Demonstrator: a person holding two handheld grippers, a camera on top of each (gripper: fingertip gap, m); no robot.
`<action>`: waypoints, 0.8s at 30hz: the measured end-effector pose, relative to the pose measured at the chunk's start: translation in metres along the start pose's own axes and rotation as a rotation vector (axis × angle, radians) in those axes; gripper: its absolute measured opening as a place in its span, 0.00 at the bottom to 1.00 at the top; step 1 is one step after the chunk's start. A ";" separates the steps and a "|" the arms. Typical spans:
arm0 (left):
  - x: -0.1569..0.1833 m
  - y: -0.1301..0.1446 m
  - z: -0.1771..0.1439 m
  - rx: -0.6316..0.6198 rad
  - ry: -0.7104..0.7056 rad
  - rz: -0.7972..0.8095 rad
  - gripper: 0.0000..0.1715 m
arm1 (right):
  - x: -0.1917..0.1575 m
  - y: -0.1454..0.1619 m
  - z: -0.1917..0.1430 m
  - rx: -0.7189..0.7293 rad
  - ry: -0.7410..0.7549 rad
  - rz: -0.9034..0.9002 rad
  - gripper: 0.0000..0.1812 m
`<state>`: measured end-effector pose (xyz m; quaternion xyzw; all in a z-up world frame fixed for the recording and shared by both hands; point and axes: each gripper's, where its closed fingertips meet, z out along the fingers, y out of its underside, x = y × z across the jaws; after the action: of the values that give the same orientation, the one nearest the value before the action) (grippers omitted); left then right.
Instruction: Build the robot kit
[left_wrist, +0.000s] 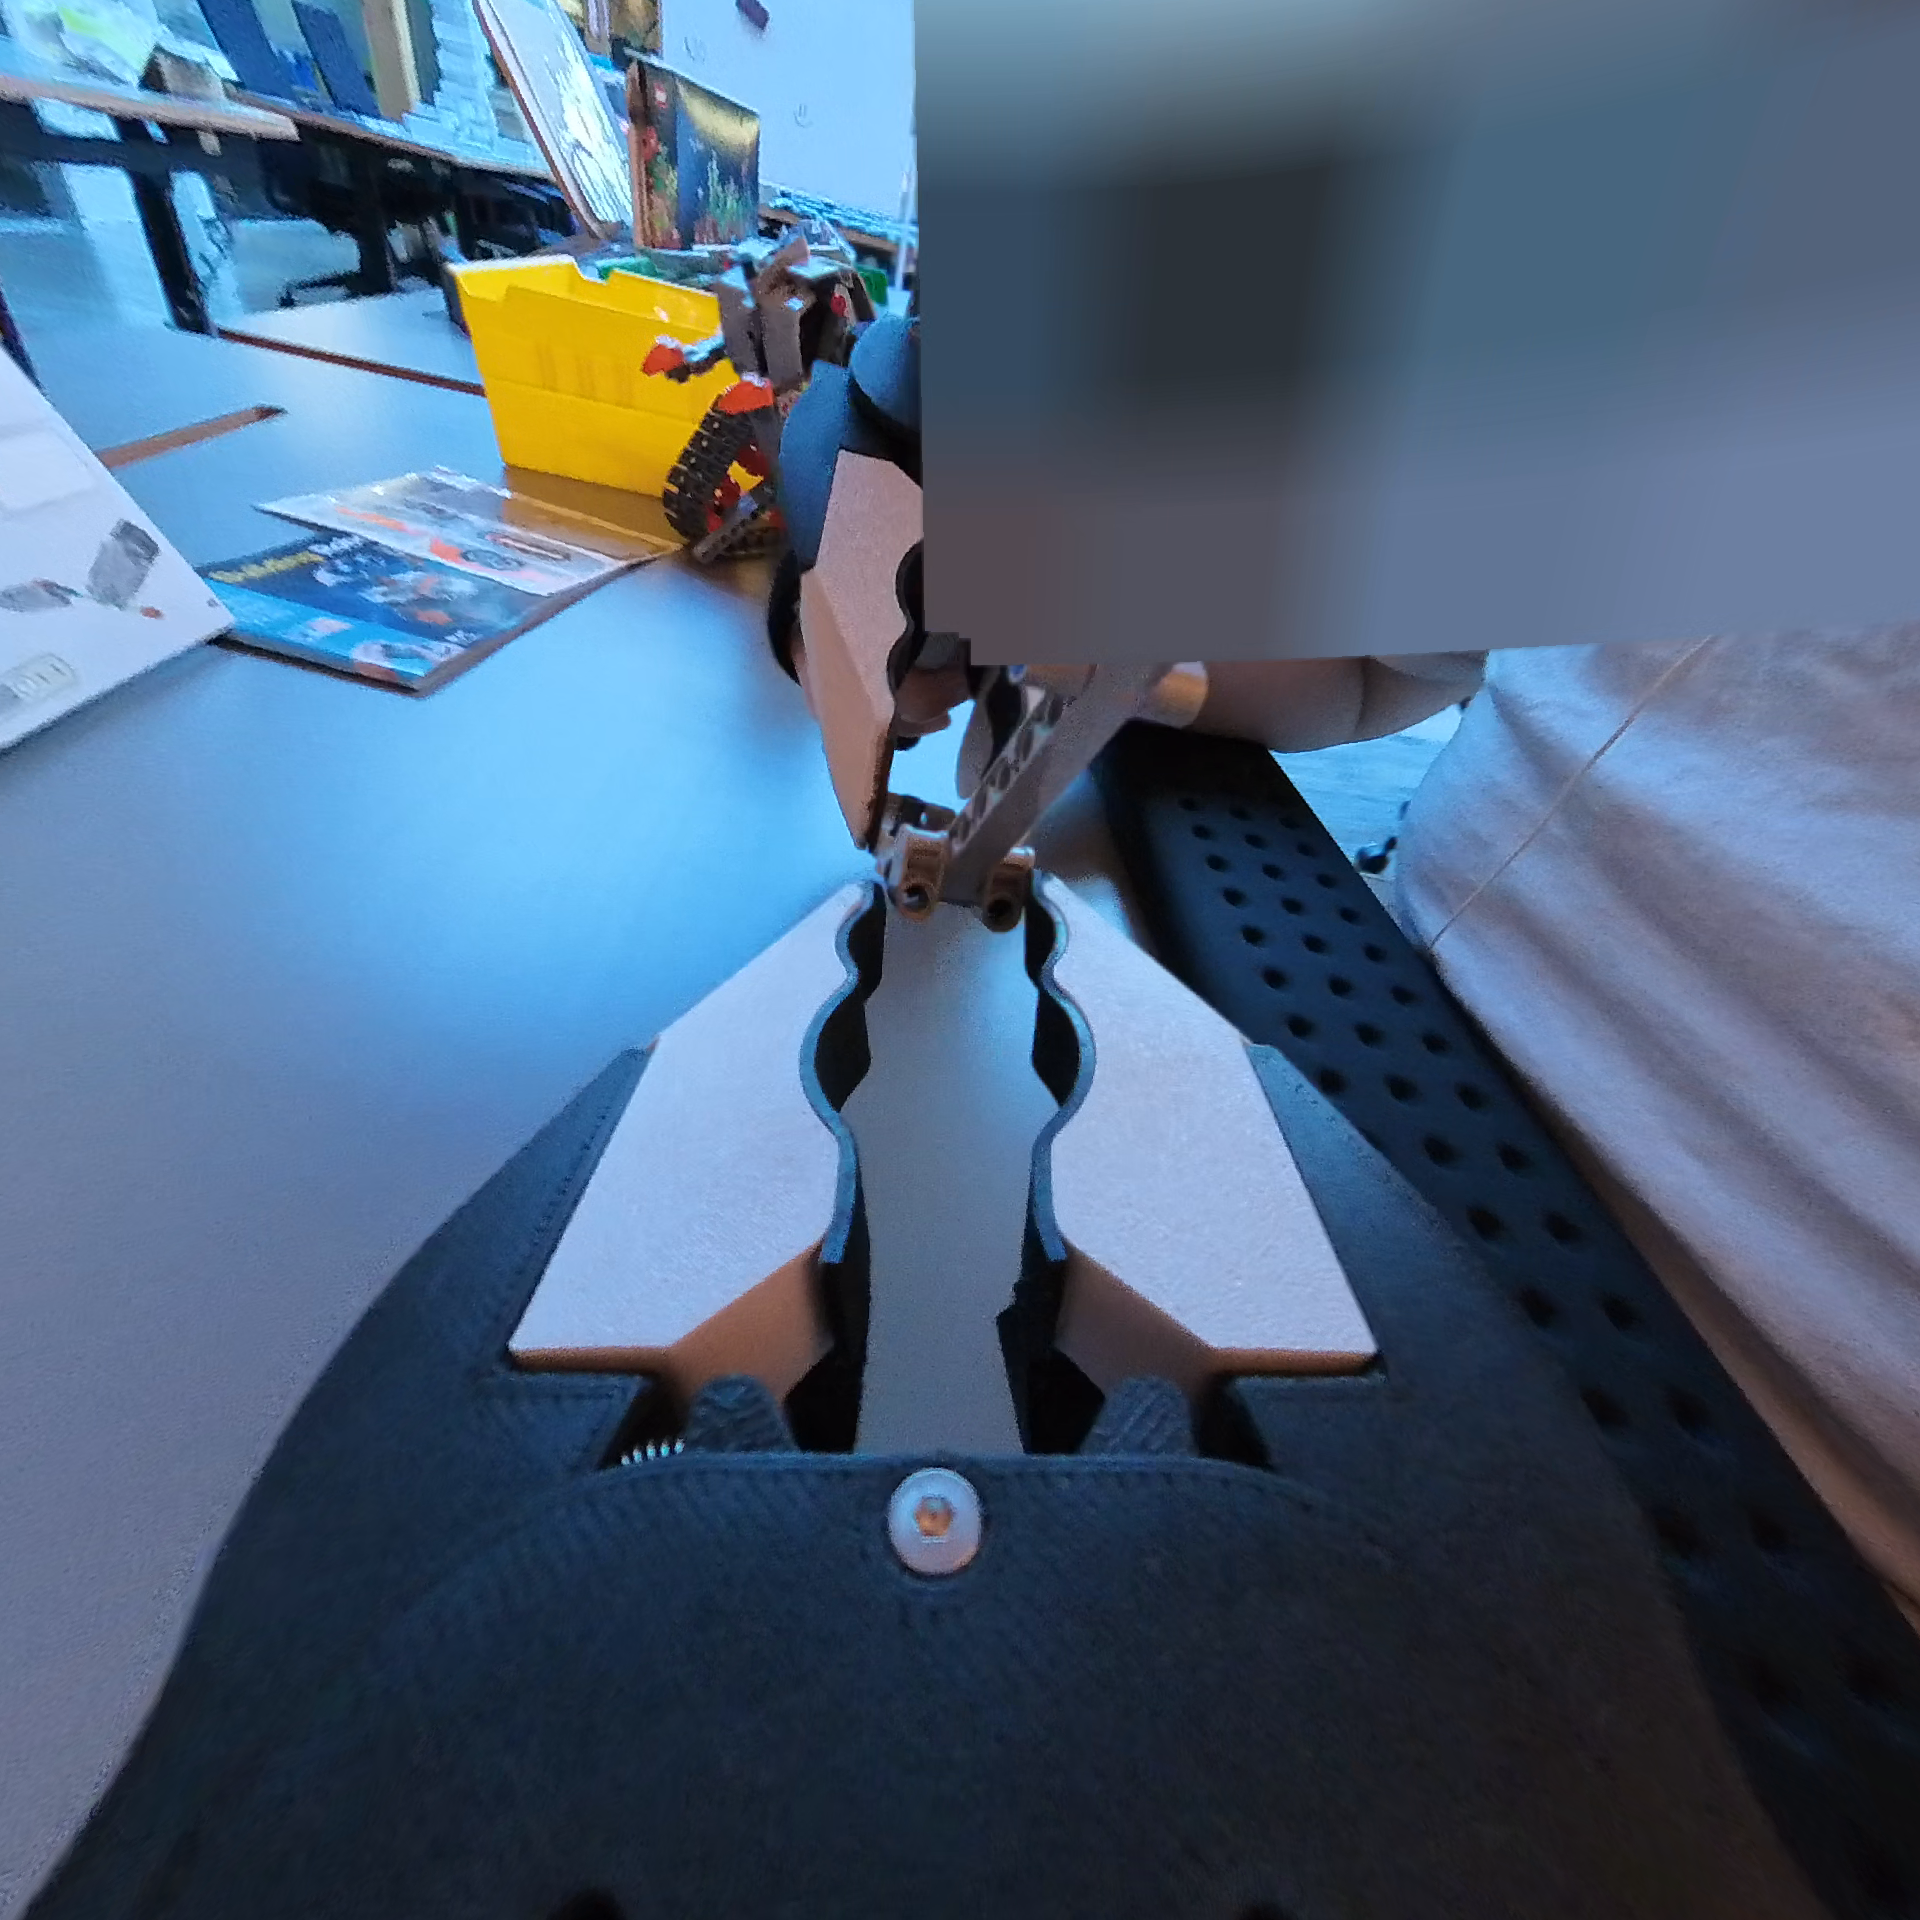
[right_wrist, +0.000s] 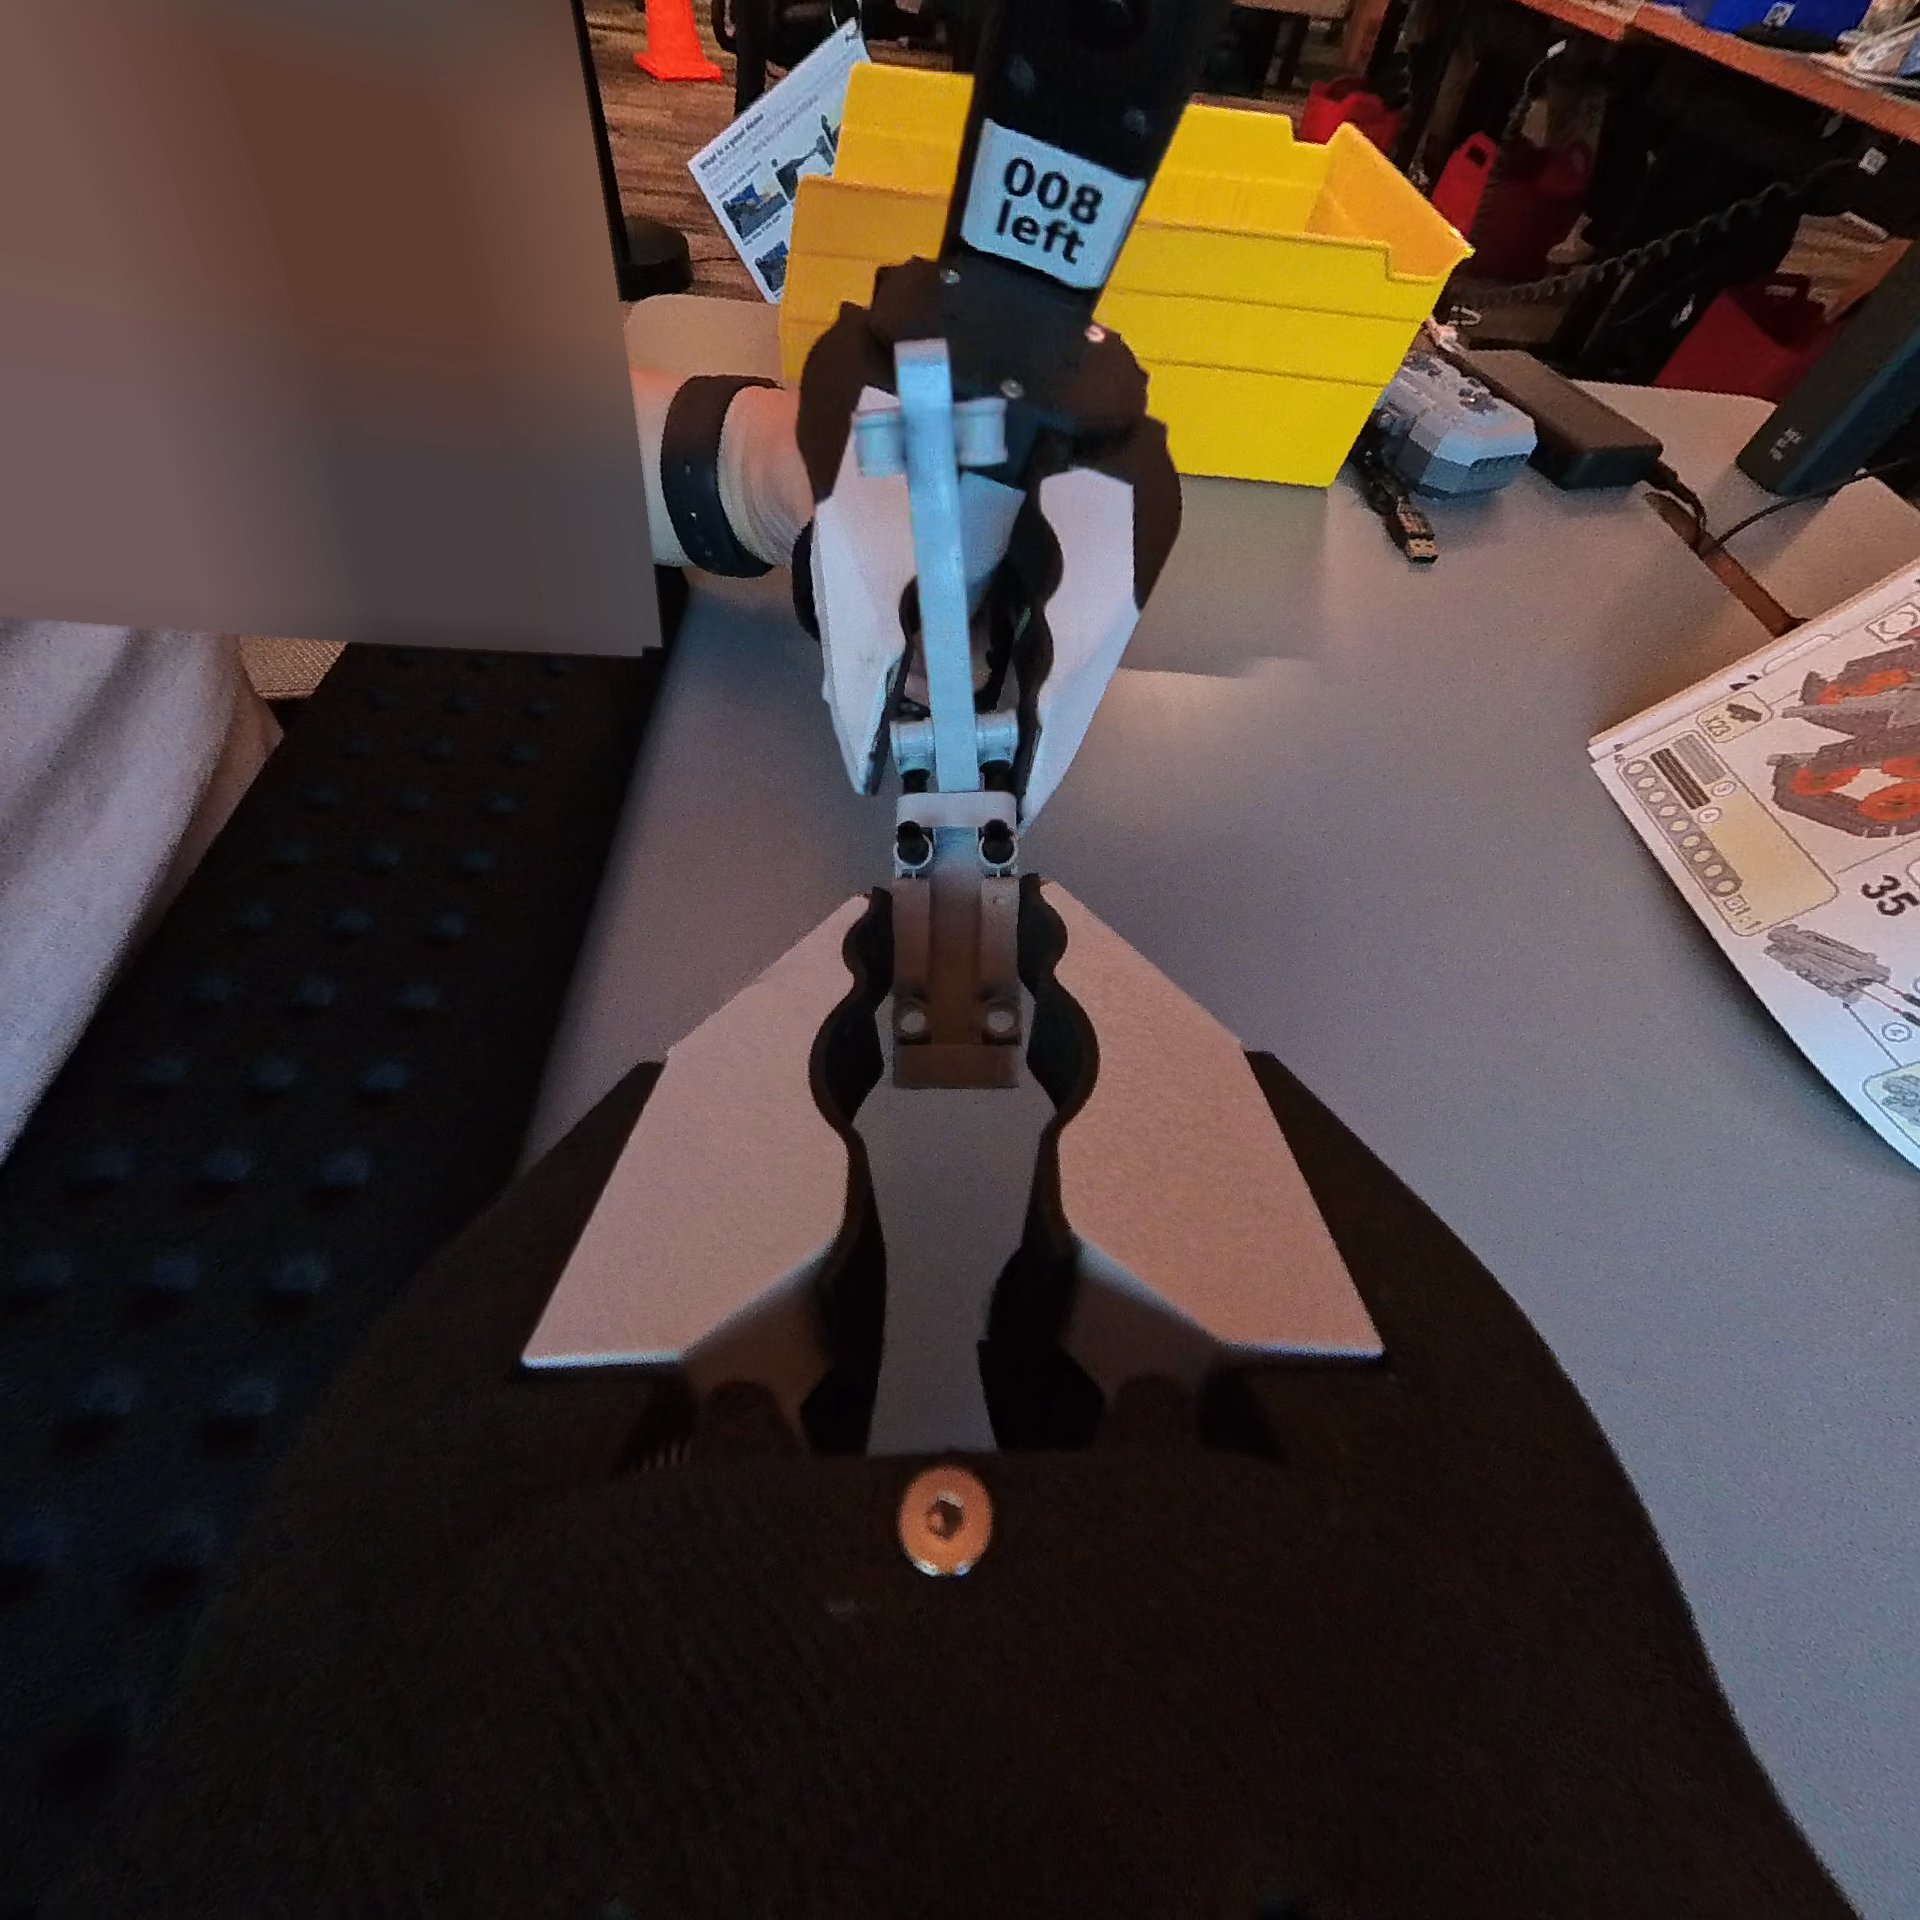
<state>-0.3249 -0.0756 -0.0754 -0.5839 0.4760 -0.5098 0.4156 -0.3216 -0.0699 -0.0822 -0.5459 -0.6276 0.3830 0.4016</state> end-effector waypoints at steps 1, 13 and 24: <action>0.000 0.001 0.001 -0.006 0.011 -0.019 0.14 | 0.001 0.001 0.000 -0.007 0.006 -0.002 0.13; -0.016 0.000 -0.003 -0.016 -0.125 0.042 0.16 | 0.010 0.005 0.000 -0.023 0.053 0.024 0.13; -0.019 0.003 -0.003 -0.025 -0.134 0.042 0.13 | 0.013 0.008 0.001 -0.054 0.080 0.045 0.13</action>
<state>-0.3288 -0.0575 -0.0821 -0.6117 0.4655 -0.4547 0.4499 -0.3209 -0.0561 -0.0893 -0.5854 -0.6087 0.3529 0.4027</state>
